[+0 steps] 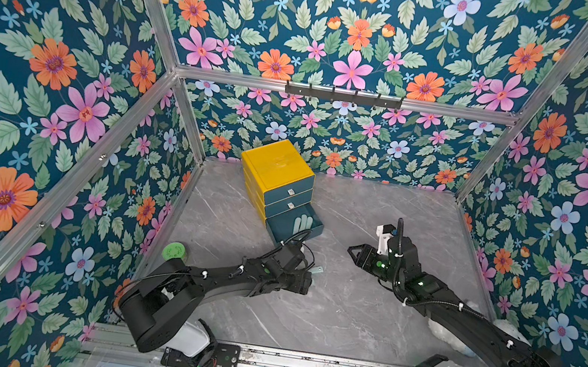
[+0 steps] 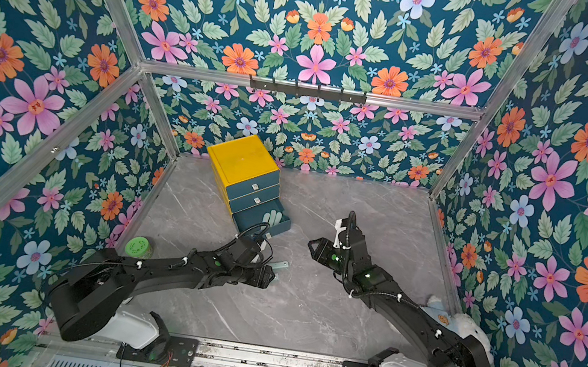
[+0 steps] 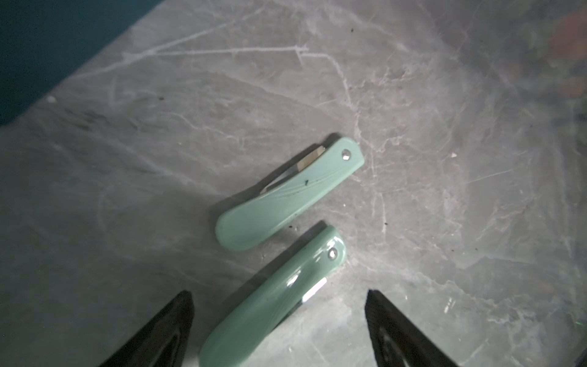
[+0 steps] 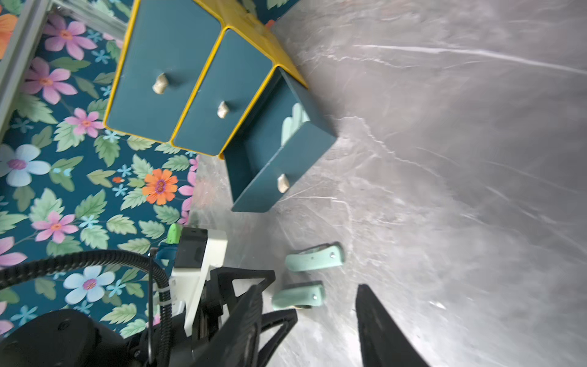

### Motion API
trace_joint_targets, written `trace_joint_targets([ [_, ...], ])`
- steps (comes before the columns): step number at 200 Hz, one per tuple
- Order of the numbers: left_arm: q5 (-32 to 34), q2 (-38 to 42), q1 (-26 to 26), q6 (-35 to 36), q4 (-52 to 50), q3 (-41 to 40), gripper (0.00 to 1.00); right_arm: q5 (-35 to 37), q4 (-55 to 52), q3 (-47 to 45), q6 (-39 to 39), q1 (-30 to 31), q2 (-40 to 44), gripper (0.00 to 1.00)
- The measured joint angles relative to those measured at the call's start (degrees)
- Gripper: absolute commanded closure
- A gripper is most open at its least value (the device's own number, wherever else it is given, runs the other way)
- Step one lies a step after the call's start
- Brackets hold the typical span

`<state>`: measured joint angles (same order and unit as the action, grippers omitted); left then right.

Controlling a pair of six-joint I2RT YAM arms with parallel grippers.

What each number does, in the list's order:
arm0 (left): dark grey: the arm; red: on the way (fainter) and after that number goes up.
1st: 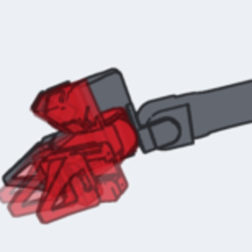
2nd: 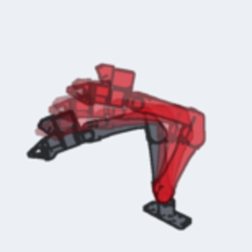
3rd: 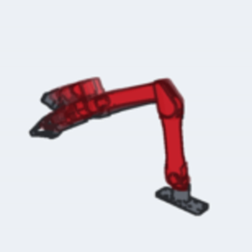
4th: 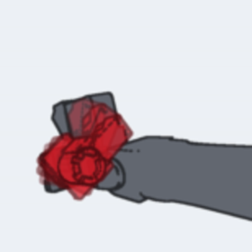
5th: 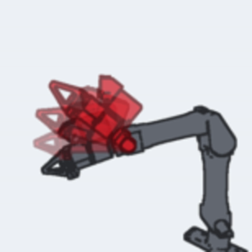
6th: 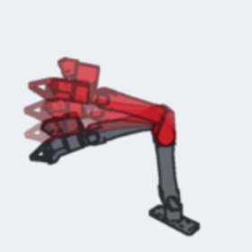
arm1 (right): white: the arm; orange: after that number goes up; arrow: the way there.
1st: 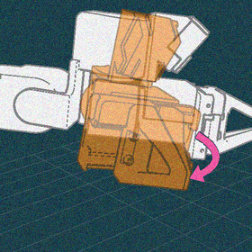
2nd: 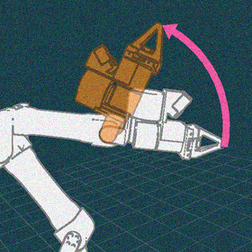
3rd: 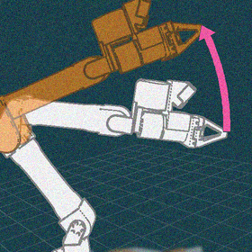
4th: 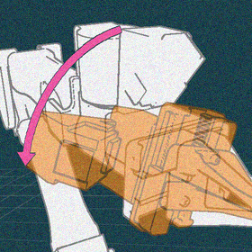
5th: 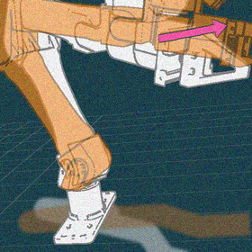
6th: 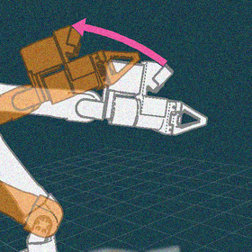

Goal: Place the fruit knives into the drawer by color
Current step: Pick up the fruit knife from the center of the board.

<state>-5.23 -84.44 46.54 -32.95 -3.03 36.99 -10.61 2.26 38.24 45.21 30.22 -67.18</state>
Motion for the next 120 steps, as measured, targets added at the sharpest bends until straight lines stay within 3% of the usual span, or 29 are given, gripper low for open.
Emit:
trace_joint_targets([
  [56, -6.0, -4.2, 5.6, 0.3, -1.3, 3.7, 0.37, 0.3, -1.2, -3.5, -0.5, -3.8, 5.4, 0.49],
  [82, -6.1, -4.6, 7.7, 0.3, -4.9, 5.2, 0.36, 0.2, -1.2, -4.7, -0.8, -4.4, 6.2, 0.49],
  [120, 0.0, -6.0, 8.6, 0.6, -11.1, 8.4, 0.30, 0.0, -1.1, -5.7, -0.9, -5.2, 7.2, 0.49],
])
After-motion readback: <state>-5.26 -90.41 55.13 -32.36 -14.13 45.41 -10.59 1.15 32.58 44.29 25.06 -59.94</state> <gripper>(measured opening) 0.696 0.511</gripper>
